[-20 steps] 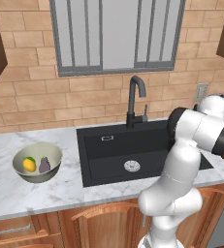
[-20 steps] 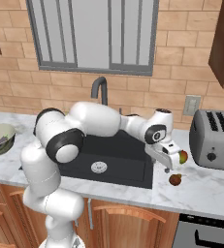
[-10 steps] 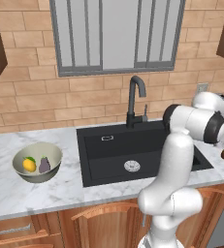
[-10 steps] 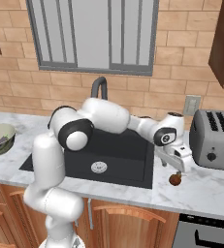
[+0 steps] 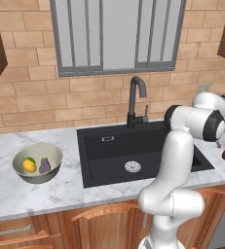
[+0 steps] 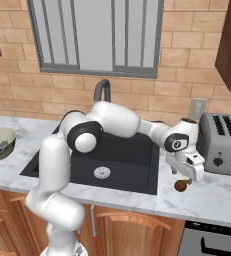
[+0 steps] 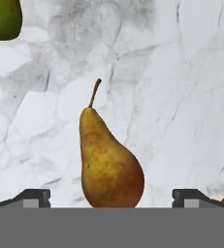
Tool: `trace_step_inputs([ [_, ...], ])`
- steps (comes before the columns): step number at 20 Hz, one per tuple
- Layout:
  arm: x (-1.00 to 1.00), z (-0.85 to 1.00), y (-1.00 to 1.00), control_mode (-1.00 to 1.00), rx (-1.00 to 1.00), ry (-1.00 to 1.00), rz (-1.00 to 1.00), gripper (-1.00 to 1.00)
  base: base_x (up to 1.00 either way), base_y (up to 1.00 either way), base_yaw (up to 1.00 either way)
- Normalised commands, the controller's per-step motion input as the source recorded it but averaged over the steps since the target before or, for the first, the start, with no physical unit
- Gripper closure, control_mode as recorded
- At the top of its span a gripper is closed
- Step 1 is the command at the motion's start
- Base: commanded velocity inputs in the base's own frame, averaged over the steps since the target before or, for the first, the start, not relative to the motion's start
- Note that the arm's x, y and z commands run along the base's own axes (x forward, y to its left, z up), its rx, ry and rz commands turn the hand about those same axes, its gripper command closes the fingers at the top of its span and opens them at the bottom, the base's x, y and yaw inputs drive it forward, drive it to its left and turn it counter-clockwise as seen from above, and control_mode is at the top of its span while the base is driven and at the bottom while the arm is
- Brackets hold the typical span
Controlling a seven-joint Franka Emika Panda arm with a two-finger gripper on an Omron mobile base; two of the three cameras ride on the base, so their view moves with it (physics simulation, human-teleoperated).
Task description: There is a mixed pile of frozen fruits and vegetables on the counter. Locate all the frozen vegetables and place the items in a bowl on the counter. Take all the frozen fruits and defrost them in a running sink.
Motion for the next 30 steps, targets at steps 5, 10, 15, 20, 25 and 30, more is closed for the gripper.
trace_step_inputs([
  [5,-0.07,-0.27,0.00,-1.00,0.01,0.00,-0.01,-1.00,0.00,0.00,0.00],
  [10,-0.04,-0.29,0.00,-1.00,0.01,0.00,-0.01,-1.00,0.00,0.00,0.00],
  [15,0.00,-0.24,0.00,-1.00,0.03,0.00,0.00,-1.00,0.00,0.00,0.00],
  [20,0.00,-0.24,0.05,-1.00,0.04,0.00,0.00,1.00,0.00,0.00,0.00],
  [25,0.00,-0.01,0.03,-1.00,0.00,-0.02,0.00,1.00,0.00,0.00,0.00],
  [30,-0.03,0.35,0.32,-1.00,-0.06,-0.04,0.00,1.00,0.00,0.00,0.00],
])
